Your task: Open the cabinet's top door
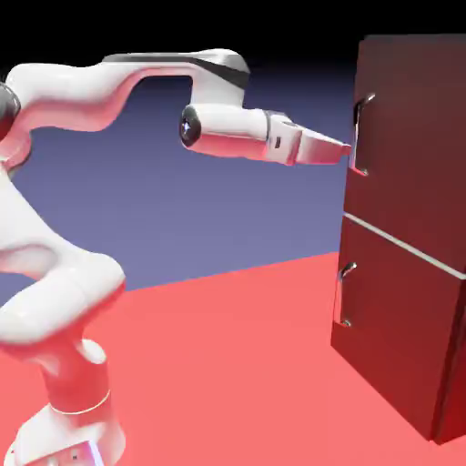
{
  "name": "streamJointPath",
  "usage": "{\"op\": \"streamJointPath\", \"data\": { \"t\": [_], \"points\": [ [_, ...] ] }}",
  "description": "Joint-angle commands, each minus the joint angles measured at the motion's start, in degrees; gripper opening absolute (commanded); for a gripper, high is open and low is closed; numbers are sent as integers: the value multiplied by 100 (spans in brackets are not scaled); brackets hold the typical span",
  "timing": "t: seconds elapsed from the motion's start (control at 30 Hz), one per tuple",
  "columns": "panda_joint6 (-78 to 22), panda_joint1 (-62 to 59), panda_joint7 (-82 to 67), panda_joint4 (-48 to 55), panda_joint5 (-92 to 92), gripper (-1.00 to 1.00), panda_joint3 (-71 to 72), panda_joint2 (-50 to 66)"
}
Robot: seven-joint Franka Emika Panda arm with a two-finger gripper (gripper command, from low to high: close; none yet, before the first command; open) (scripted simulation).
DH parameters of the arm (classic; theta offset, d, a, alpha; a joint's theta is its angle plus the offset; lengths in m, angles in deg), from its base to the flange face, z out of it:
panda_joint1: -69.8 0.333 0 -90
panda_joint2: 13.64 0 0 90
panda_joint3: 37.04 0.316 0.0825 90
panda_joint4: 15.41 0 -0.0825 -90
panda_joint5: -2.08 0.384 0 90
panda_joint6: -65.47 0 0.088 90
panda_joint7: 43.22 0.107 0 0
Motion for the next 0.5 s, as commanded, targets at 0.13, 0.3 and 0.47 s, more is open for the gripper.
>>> {"op": "streamJointPath", "data": {
  "t": [0.13, 0.3, 0.47],
  "points": [
    [-91, -501, -924, 267, 1246, 0, 467, -113],
    [-177, -972, -1793, 519, 2420, 0, 907, -220],
    [-202, -1805, -1884, 1133, 2557, 0, 1542, 68]
  ]
}}
